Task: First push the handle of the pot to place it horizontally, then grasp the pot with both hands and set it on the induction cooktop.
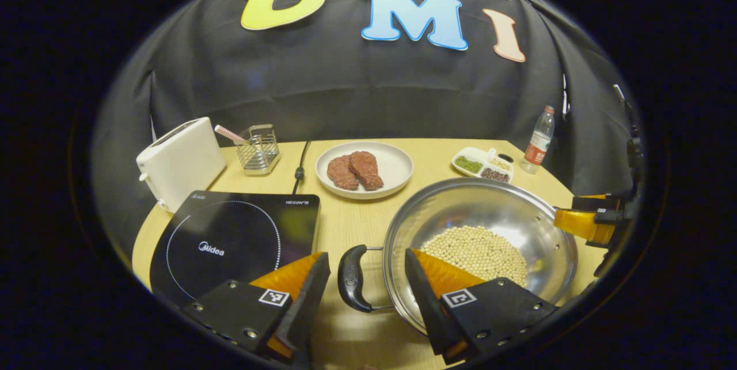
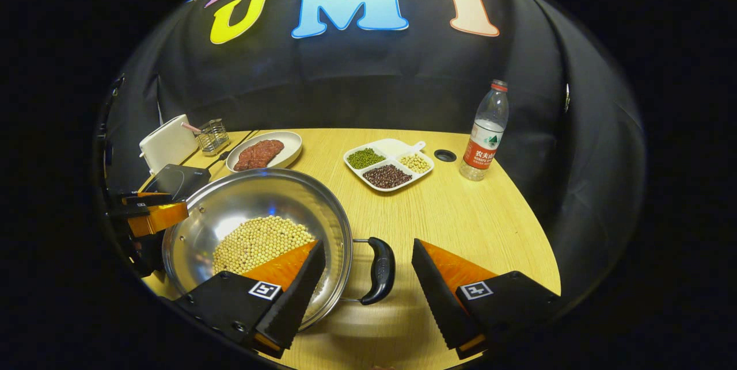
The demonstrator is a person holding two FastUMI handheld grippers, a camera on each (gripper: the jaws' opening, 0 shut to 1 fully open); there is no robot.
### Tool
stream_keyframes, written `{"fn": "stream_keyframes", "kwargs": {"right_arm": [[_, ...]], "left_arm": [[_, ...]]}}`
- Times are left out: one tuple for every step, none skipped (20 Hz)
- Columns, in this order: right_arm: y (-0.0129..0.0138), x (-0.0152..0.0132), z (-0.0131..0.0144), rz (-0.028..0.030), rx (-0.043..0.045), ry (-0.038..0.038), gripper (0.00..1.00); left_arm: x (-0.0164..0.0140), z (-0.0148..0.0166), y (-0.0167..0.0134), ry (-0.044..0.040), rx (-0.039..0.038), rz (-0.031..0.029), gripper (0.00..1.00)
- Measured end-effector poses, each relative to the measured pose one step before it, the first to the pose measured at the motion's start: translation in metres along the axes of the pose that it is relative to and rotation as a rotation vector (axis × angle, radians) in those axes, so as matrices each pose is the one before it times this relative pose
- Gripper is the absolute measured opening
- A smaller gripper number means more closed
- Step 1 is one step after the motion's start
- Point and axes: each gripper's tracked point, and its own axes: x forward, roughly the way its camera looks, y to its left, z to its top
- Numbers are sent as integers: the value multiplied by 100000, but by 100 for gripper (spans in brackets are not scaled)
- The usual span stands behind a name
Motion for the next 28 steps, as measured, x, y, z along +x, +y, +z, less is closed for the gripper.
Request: {"fn": "stream_keyframes", "kwargs": {"right_arm": [[-1,147,-212,140,201,671,97],[-11,229,-168,-139,96,687,97],[-94,59,-143,-289,47,585,97],[4,189,-137,-97,160,486,97],[76,212,-152,140,157,605,97],[-12,86,-140,-152,91,541,97],[-110,54,-145,-325,-273,717,97],[-24,168,-84,-61,-168,513,97],[-5,27,-106,133,5,724,94],[-47,71,-175,-217,0,793,94],[-210,214,-130,-691,-166,566,94],[21,-94,39,300,206,166,89],[-9,59,-7,-337,-63,20,82],[95,50,45,92,-200,-130,83],[428,-83,-11,1191,390,183,83],[169,32,7,241,44,-73,75],[-101,-8,45,-533,-202,-13,72],[-71,-101,-28,-37,197,269,66],[108,86,-19,54,614,332,66],[-27,-12,73,137,672,108,64],[13,87,-57,153,630,375,64],[-7,-73,70,18,857,-147,64],[-13,93,-75,193,371,347,61],[58,21,64,42,153,-57,59],[76,-135,-13,541,273,237,55],[69,117,23,478,340,63,51],[30,53,-55,581,686,118,54],[-25,52,198,591,479,164,46]], "left_arm": [[254,-291,-51,856,-68,-210,80],[252,-188,-27,741,-72,-173,80],[219,-295,-2,826,101,-6,80],[337,-122,-21,587,147,-83,80],[76,-65,37,740,134,-131,80],[153,-342,54,790,380,-2,80],[284,-90,163,588,373,314,81],[-115,-182,-27,353,-79,46,81],[46,-70,-55,264,-252,98,81],[154,-77,-34,291,-281,57,81],[204,-113,65,666,-152,376,80],[251,-271,163,724,-29,368,80],[137,-231,87,891,-3,297,80],[35,-151,-66,650,-43,125,77],[81,-166,21,725,42,273,81],[-131,-38,94,263,-24,126,77],[116,75,-97,-139,37,-594,77],[-85,-44,-41,-169,-90,141,81],[10,61,-1,-16,97,58,80],[-34,-13,58,71,240,577,80],[94,79,232,-126,218,1165,81],[-14,135,25,-610,-99,587,77],[-251,341,-640,-1207,-891,-1696,80],[789,-89,112,-502,-334,1858,71],[-497,-65,124,288,-228,1368,63],[-38,121,-38,-182,40,780,63],[6,4,-96,338,410,311,62],[35,-4,-41,625,205,-242,61]]}}
